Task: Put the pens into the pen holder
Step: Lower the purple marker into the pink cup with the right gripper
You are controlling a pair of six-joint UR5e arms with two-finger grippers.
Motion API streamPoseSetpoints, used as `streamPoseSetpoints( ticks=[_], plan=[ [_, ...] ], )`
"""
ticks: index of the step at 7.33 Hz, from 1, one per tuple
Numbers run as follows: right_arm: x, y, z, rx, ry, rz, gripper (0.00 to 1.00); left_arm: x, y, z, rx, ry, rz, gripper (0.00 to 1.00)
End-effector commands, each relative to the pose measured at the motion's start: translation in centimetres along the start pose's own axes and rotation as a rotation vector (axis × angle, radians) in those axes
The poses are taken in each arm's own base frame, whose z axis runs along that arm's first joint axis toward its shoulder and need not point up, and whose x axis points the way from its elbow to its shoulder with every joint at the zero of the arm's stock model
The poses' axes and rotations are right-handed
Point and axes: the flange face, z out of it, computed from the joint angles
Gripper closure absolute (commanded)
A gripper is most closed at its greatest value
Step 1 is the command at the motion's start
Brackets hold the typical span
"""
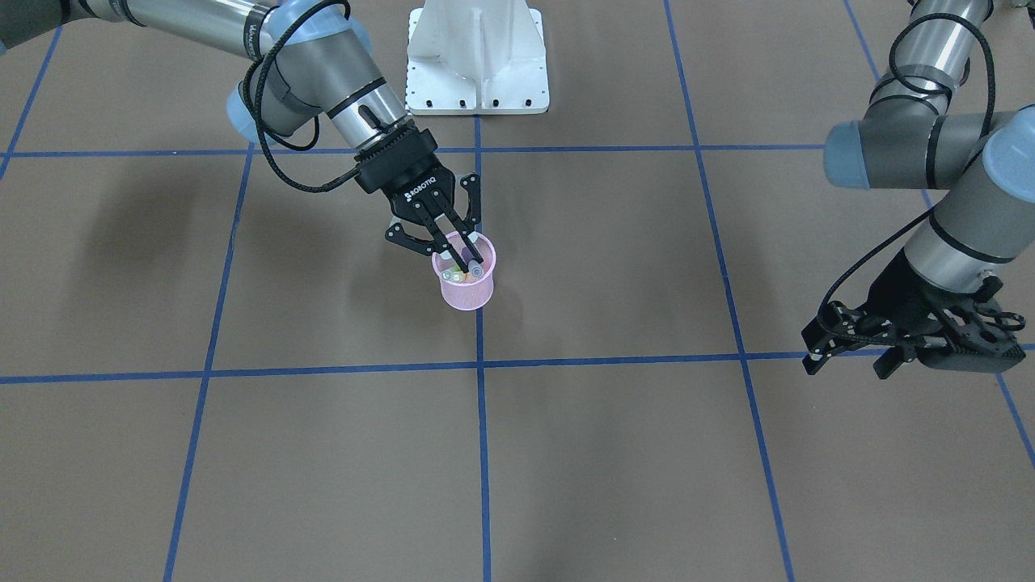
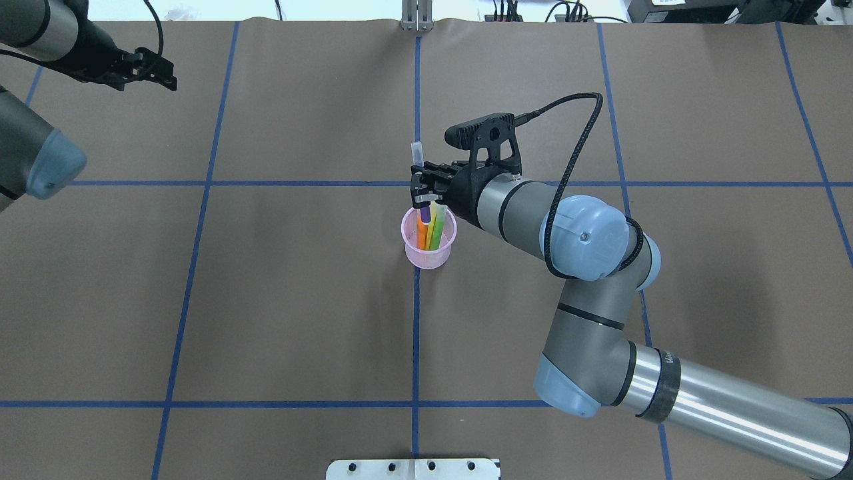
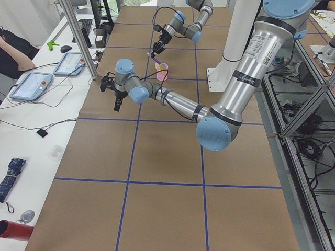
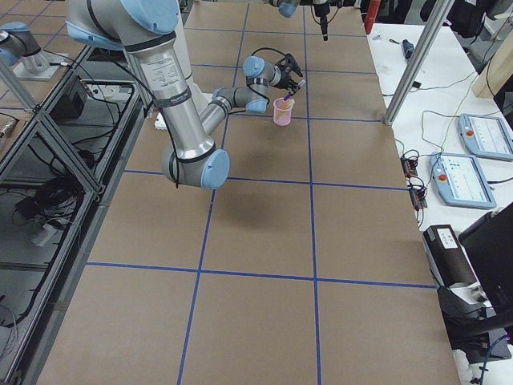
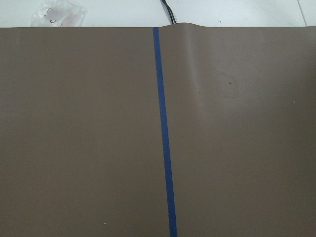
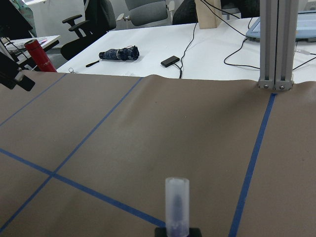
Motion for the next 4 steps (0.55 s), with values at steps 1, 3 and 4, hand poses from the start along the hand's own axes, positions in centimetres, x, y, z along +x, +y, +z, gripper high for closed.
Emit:
streamPoseSetpoints(
  ticks=[1,3,4],
  plan=[
    [-0.6,2.1,0.2,-0.015,0.004,-0.006,1.00,-0.1,0.0,0.2,-0.002,-0.002,-0.001,0.01],
    [-1.6,3.8,0.3,-0.014,0.010,-0.010,1.00,-0.5,0.2,0.4,-0.006,-0.006,-0.004,0.01],
    [-1.5,4.1,0.5,-0.019,0.012,-0.015,1.00,-0.7,0.2,0.6,-0.009,-0.011,-0.007,0.01]
  ],
)
